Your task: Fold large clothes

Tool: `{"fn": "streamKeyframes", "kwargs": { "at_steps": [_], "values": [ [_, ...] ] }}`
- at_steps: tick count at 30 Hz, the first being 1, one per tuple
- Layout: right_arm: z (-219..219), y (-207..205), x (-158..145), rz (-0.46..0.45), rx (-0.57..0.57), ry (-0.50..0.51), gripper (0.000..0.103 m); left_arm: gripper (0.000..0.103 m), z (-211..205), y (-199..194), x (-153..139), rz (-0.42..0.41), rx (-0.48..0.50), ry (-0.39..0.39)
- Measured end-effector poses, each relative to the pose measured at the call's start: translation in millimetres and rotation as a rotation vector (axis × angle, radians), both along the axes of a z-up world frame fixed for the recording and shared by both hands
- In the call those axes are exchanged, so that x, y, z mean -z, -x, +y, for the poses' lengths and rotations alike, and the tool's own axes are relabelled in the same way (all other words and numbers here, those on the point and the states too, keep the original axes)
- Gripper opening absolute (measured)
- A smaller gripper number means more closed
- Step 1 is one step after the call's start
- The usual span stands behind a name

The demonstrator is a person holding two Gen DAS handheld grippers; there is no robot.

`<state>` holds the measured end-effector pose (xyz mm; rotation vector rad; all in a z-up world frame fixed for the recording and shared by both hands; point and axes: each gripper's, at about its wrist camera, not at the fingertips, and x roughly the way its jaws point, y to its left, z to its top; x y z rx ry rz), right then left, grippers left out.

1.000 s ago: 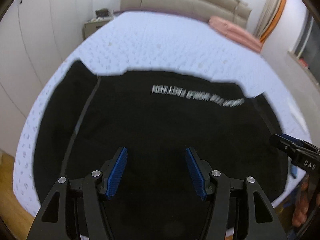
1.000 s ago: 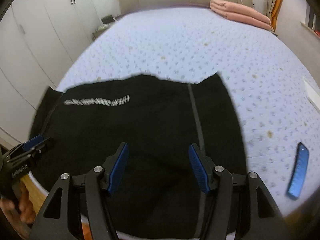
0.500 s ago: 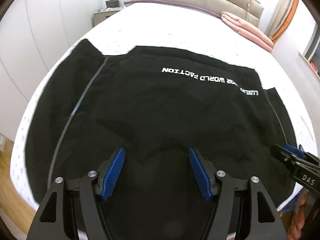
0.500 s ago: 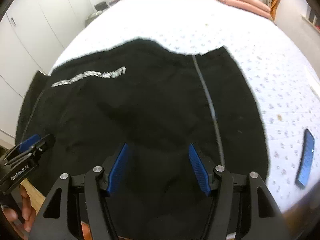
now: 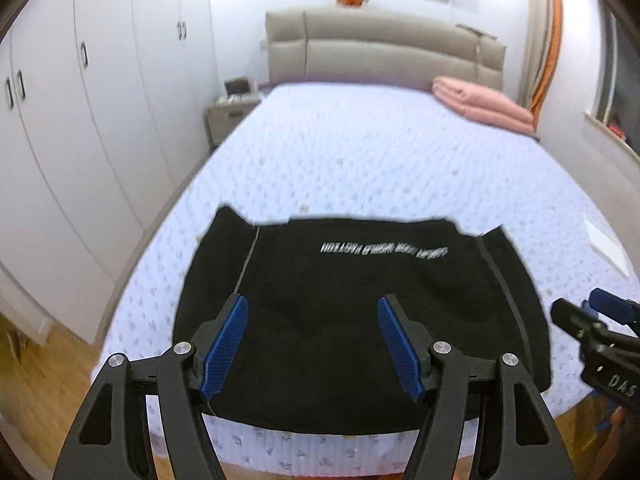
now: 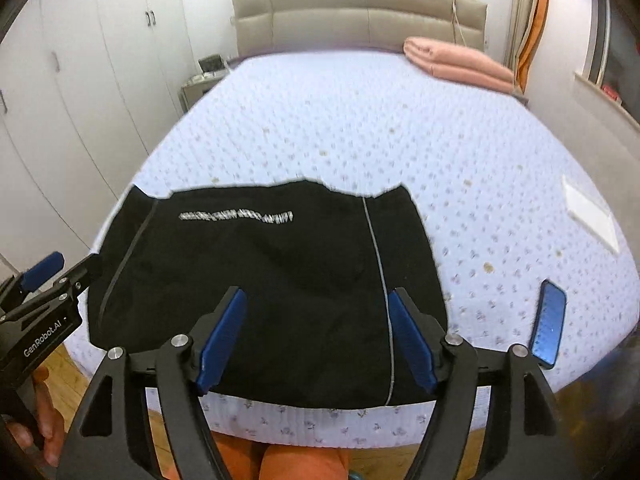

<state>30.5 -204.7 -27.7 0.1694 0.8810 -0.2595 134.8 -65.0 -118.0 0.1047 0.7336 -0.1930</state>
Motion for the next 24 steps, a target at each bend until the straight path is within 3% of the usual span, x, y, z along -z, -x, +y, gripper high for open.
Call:
{"fn": "streamKeyframes", "kwargs": {
  "at_steps": [6, 12, 24],
  "values": [
    [7.4, 22.2, -34.6, -0.056, 0.011, 0.014, 0.084, 0.07, -11.5, 28.1, -34.9, -0.063, 0.023, -0.013],
    [13.0, 45.8, -64.2, -0.097, 0.016, 0.035, 0.085, 0.071, -7.5, 51.1, -64.3, -0.104, 0.008, 0.033],
    [30.9, 78.3, -93.4, -0.147, 0.015, 0.05, 0.087, 0.072, 0.9, 90.0, -88.6, -0.159, -0.019, 0.041]
  ]
}}
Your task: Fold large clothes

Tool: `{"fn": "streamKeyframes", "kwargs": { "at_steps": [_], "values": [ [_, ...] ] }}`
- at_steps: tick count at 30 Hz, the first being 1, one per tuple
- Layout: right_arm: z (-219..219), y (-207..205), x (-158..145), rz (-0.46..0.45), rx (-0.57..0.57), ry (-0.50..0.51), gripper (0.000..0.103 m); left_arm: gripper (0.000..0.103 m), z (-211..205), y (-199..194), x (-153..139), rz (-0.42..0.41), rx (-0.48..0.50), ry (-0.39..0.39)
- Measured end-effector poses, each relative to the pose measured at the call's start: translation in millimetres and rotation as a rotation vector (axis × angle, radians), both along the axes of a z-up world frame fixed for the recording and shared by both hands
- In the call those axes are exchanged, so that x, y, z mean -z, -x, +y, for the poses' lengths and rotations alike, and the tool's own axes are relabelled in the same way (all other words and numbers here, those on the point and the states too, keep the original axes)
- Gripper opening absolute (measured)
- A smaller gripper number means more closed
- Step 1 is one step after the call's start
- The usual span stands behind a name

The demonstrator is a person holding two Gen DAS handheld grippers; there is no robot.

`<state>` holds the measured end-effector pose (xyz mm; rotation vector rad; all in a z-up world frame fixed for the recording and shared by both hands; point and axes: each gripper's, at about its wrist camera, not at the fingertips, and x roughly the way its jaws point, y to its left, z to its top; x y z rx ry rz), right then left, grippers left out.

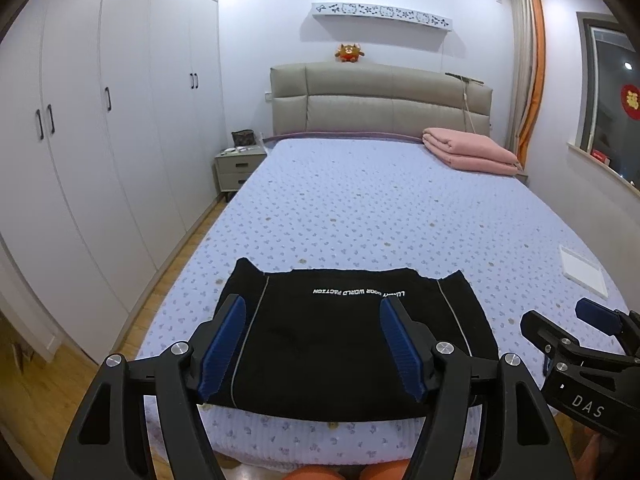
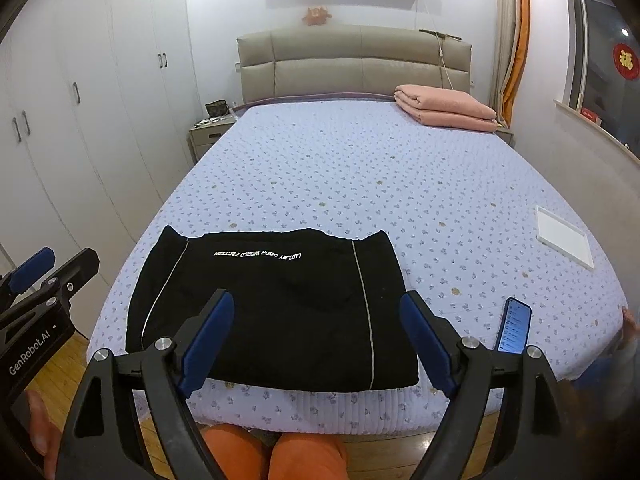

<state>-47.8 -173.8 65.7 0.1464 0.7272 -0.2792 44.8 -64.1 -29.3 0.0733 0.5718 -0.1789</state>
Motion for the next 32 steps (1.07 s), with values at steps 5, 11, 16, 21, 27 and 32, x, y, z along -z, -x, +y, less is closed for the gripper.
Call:
{"fn": "streamKeyframes", "kwargs": {
  "at_steps": [5, 11, 16, 21, 27, 32],
  "values": [
    [5.3, 8.5, -6.2, -0.012, -0.002, 0.006, 0.087, 0.072, 4.0, 9.6, -5.0, -0.011, -0.006, 0.017],
    [3.3, 20.5, -5.9, -0.018, 0.007, -0.002, 0.087, 0.072, 0.3, 14.2, -4.8, -0.015, -0.013, -0.001],
    [4.2, 27.3, -12.1, -0.036, 0.007, 0.007, 0.087, 0.072, -3.8, 22.8, -8.2, -0.034, -0.012, -0.007],
    [10.0, 32.7, -19.1, -0.053, -0.003, 0.033, 0.087, 0.072, -5.4, 26.0, -11.0, -0.043, -0.016, -0.014],
    [15.5, 36.2, -24.4, -0.068, -0.024, 0.048, 0.087, 0.072, -7.6, 31.2, -14.6, -0.083, -0.033, -0.033],
    [14.8, 37.4, -25.0, -0.066, -0.024, 0.053, 0.087, 0.073, -8.7, 36.8, -19.6, -0.119, -0.036, -0.042]
  ]
}}
